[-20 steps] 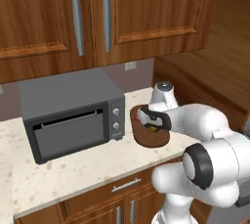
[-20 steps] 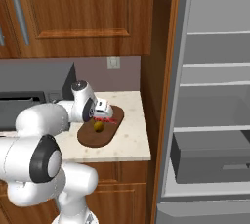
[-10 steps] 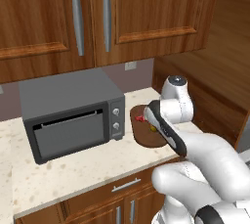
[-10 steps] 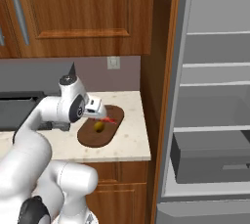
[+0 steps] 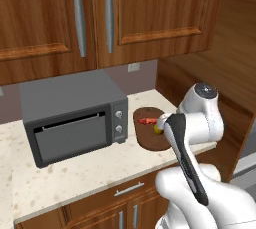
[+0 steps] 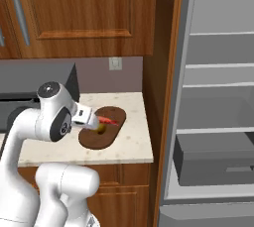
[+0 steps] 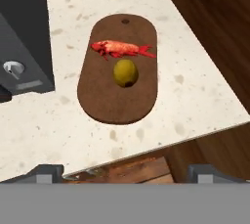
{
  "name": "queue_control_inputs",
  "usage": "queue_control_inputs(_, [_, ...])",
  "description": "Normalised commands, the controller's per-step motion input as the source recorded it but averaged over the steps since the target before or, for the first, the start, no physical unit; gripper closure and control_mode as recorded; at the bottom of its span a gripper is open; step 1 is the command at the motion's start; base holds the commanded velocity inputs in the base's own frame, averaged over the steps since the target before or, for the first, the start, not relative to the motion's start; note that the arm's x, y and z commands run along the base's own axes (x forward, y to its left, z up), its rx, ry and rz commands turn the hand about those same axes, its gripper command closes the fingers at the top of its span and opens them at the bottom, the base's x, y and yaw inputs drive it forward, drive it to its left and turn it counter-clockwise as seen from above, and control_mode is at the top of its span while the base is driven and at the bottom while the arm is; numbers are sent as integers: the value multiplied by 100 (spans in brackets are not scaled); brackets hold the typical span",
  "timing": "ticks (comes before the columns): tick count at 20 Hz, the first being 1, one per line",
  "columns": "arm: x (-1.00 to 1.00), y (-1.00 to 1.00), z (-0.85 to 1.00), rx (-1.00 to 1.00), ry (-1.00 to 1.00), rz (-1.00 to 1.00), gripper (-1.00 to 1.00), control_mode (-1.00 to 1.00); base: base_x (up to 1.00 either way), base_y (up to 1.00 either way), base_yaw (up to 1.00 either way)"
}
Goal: Retrieve a lemon from the fridge and place it on the cutting board with the fish.
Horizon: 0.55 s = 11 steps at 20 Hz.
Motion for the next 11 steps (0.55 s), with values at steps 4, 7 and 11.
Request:
queue_control_inputs(4, [-44,0,70,0,-12,0,-100,-100,0,0,0])
queue_control_inputs(7, [-29,0,62,0,-4,0,-100,-100,0,0,0])
queue_control_inputs(11, [-2,6,46,0,3,0,-100,-100,0,0,0])
